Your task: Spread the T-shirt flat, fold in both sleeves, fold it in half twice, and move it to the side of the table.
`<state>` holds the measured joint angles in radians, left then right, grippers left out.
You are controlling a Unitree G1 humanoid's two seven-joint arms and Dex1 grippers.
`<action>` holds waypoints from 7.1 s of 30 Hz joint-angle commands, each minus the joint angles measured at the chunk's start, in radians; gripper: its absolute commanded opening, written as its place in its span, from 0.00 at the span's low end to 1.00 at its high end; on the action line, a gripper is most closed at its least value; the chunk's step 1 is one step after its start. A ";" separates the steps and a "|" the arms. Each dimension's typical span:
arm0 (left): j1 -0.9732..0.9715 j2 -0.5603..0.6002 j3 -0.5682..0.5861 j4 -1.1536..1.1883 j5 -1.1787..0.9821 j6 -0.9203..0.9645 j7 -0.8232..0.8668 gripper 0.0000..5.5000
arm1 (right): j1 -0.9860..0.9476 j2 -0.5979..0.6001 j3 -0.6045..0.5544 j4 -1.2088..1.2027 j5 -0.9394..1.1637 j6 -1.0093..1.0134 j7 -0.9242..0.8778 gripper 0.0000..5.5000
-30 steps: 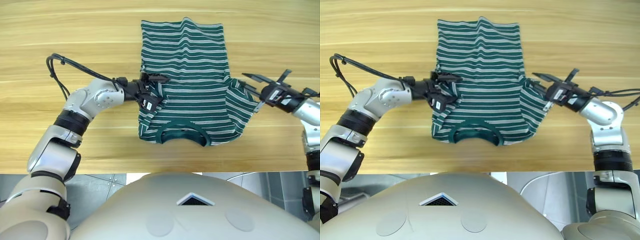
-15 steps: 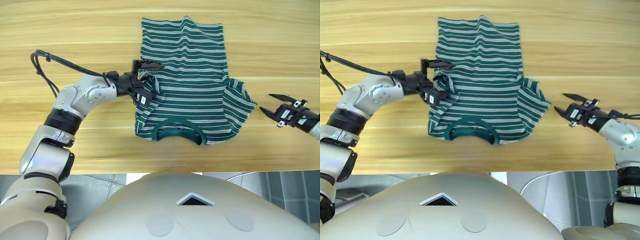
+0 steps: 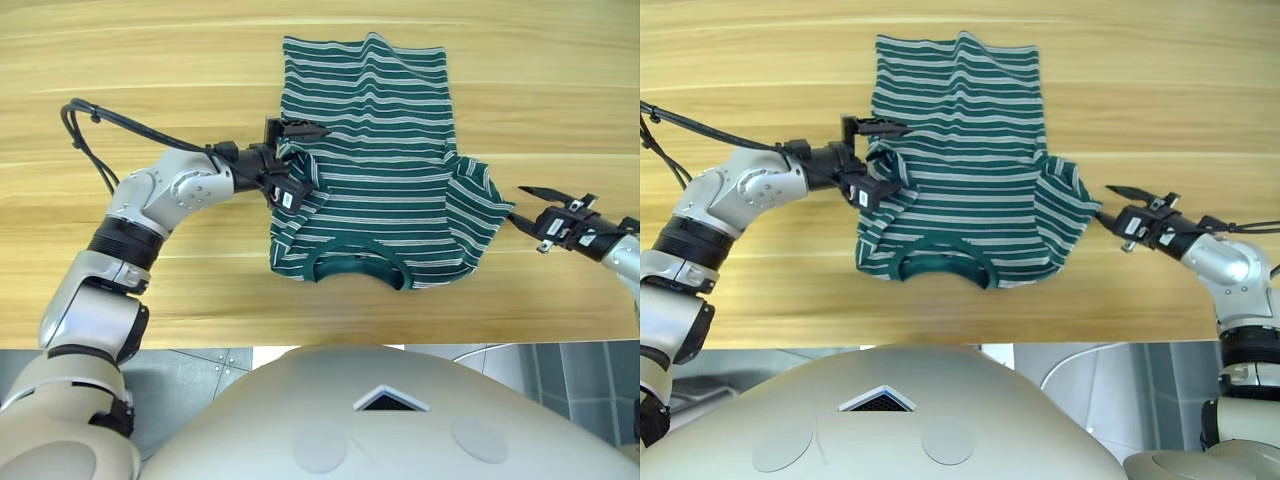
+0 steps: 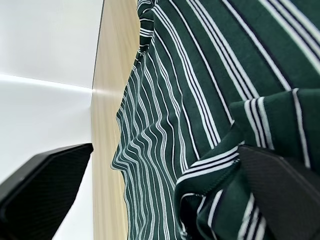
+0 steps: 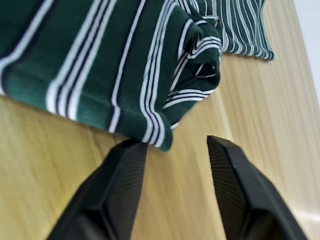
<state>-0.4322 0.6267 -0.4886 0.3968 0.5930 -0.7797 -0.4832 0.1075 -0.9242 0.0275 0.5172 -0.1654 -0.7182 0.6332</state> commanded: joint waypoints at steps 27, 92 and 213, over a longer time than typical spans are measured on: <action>-0.007 -0.016 0.004 0.007 -0.002 -0.007 0.011 0.98 | -0.057 0.039 0.036 -0.174 0.103 -0.015 0.071 0.00; 0.102 0.180 0.141 -0.225 -0.509 -0.024 -0.223 0.98 | -0.170 0.096 0.034 -0.265 0.319 0.035 0.290 0.85; 0.657 0.533 0.197 -0.626 -1.043 -0.134 -0.647 0.00 | 0.428 -0.136 -0.015 -0.712 0.768 -0.093 0.708 0.01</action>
<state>0.2096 1.1520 -0.3041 -0.2229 -0.4385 -0.9128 -1.1062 0.5372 -1.0673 0.0314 -0.1915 0.5991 -0.8137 1.3143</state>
